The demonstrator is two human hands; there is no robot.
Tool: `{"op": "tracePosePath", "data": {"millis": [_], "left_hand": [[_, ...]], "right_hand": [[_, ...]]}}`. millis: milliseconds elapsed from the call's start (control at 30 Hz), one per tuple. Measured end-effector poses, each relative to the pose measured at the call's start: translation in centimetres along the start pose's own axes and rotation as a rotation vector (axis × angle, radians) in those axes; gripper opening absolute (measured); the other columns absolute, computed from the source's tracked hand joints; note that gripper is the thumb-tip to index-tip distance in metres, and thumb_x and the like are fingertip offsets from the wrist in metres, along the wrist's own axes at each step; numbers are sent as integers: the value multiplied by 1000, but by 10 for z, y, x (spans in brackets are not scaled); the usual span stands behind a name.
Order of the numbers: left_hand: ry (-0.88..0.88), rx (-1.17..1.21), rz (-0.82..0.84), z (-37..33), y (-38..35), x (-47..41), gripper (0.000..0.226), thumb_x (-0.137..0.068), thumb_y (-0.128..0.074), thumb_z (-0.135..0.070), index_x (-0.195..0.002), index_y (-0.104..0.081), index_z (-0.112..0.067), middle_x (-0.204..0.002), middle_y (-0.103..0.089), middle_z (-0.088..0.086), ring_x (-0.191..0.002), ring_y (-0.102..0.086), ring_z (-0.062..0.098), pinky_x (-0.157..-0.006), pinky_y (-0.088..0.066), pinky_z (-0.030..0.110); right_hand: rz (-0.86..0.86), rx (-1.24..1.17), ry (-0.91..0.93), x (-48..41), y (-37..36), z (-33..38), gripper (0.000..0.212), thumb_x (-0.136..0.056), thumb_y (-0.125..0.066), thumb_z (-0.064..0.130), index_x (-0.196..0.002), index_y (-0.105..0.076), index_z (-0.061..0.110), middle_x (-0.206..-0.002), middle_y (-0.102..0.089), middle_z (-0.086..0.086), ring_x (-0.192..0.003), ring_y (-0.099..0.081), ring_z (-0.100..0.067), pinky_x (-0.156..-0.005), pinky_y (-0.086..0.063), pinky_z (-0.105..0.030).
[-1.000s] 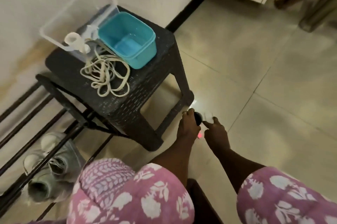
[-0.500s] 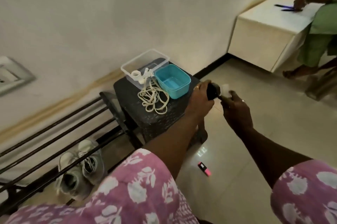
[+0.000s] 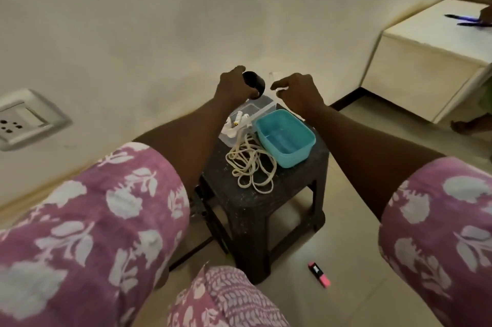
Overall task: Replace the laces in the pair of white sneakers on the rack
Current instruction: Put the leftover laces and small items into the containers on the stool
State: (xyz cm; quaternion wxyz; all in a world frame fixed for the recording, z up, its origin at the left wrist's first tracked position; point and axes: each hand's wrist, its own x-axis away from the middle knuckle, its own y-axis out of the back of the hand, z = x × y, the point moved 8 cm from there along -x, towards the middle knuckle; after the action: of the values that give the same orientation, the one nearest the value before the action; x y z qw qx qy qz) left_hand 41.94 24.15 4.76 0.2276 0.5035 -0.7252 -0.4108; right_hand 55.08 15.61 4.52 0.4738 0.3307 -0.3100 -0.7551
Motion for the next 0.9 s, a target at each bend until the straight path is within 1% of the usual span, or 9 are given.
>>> {"op": "tracePosePath", "data": {"millis": [100,233,333,400,500,567,667,767,900], "left_hand": [[68,-33,25,27,-10,-21,68,-74,-76,-23,-130,-44,-1,-131,-51,17,-120,-50,28,-87,-42,28],[42,-131,154,38,-34,-43,55,-75,-75,-26,-119,-53,0,-123,-56,17,-113,-53,28,-79,-41,28],[-15,-214,195,34,-43,-52,25,-79,-71,-24,-80,-52,-8,-111,-62,18,-104,-58,30,-72,-39,29],[-48,-289,221,34,-49,-55,28,-80,-67,-22,-70,-43,-11,-94,-62,15,-95,-60,29,-69,-36,27],[-113,-377,220,32,-54,-51,28,-81,-63,-23,-63,-45,-12,-64,-43,2,-82,-51,25,-66,-36,26],[-160,-384,215,30,-57,-51,18,-82,-64,-23,-80,-62,-5,-74,-50,7,-91,-53,26,-75,-41,26],[-152,-408,205,34,-58,-53,37,-80,-69,-24,-110,-63,-2,-113,-59,18,-108,-56,29,-91,-44,33],[-143,-427,185,33,-51,-50,45,-78,-73,-23,-114,-60,1,-120,-58,18,-109,-57,30,-90,-45,34],[-143,-372,137,21,-41,-44,36,-84,-65,-16,-116,-59,1,-121,-58,20,-108,-57,31,-94,-44,32]], "right_hand": [[111,48,-47,-29,-30,7,27,-86,-54,4,-106,-72,9,-112,-67,-14,-99,-63,-29,-90,-50,-31],[222,194,-106,-53,-60,8,30,-88,-53,12,-115,-64,5,-120,-61,-14,-107,-59,-30,-96,-47,-38],[173,326,-94,-65,-64,15,32,-89,-52,23,-115,-59,6,-120,-56,-15,-111,-55,-32,-96,-36,-41],[161,417,-47,-68,-68,22,34,-90,-51,28,-116,-57,7,-119,-55,-15,-111,-54,-33,-98,-32,-43],[166,538,14,-69,-76,30,31,-89,-50,26,-114,-57,10,-113,-57,-11,-108,-56,-32,-99,-29,-46],[217,554,-8,-69,-82,29,27,-87,-54,23,-112,-57,11,-104,-54,-9,-106,-57,-30,-99,-28,-48],[317,545,-39,-69,-87,29,20,-83,-62,22,-101,-56,15,-96,-50,-6,-104,-55,-28,-98,-28,-50],[362,569,-30,-69,-89,33,19,-81,-67,21,-94,-54,16,-93,-52,-5,-106,-54,-26,-96,-30,-49],[213,466,-20,-69,-72,37,31,-85,-62,19,-113,-56,9,-115,-56,-13,-111,-55,-31,-97,-35,-45]]}}
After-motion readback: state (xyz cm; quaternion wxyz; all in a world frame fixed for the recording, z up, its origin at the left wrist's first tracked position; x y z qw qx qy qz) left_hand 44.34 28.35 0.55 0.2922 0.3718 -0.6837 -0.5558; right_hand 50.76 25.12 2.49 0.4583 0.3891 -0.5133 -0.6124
